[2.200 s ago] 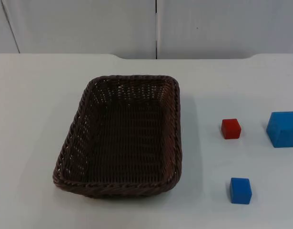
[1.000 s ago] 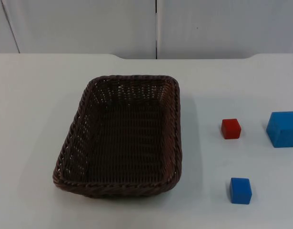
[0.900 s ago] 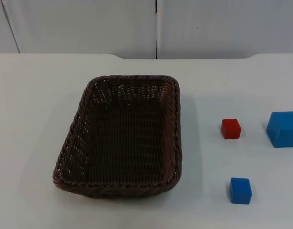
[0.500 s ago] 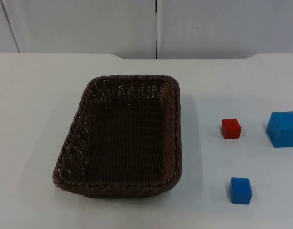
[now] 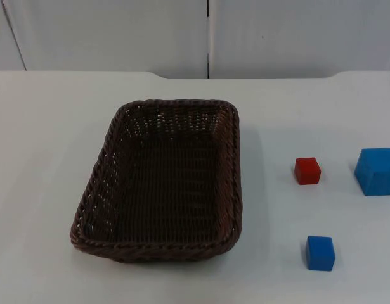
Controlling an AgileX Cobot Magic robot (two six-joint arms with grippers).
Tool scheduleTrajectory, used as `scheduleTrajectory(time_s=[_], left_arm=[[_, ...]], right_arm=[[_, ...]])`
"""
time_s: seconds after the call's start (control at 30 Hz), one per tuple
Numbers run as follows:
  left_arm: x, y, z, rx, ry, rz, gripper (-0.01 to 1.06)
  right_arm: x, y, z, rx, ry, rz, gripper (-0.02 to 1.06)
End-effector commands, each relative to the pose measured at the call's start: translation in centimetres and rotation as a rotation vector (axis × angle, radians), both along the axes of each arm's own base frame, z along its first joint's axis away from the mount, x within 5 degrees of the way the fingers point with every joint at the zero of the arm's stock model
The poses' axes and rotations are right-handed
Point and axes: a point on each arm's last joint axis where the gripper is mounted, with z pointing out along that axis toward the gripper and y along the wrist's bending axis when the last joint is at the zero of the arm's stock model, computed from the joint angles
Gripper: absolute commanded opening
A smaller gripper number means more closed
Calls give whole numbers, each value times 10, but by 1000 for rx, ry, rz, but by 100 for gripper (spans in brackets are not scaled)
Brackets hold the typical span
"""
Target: Pick up the basket with the left hand and place the largest block into the basket with the right hand.
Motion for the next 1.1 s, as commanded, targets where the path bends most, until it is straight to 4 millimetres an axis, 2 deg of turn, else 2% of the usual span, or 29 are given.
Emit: scheduleTrajectory(time_s=[0.0,0.33,0.53,0.7,0.87,1.07], left_arm=[[5,-1,0,-19,-1,-10,105],[27,-6,-14,-55,67,-53,105],[46,-7,-18,-75,103,-63,105],[63,-9,-30,-93,158,-78,102],[75,-22,-46,-88,210,-116,101],[92,-45,-70,-54,236,-152,101]], right_arm=[[0,0,0,-8,-7,-5,105],[0,0,0,-8,-7,-5,105],[0,0,0,-8,-7,-5,105],[0,0,0,-8,-7,-5,105],[0,0,0,-8,-7,-5,105],[0,0,0,-8,-7,-5,105]])
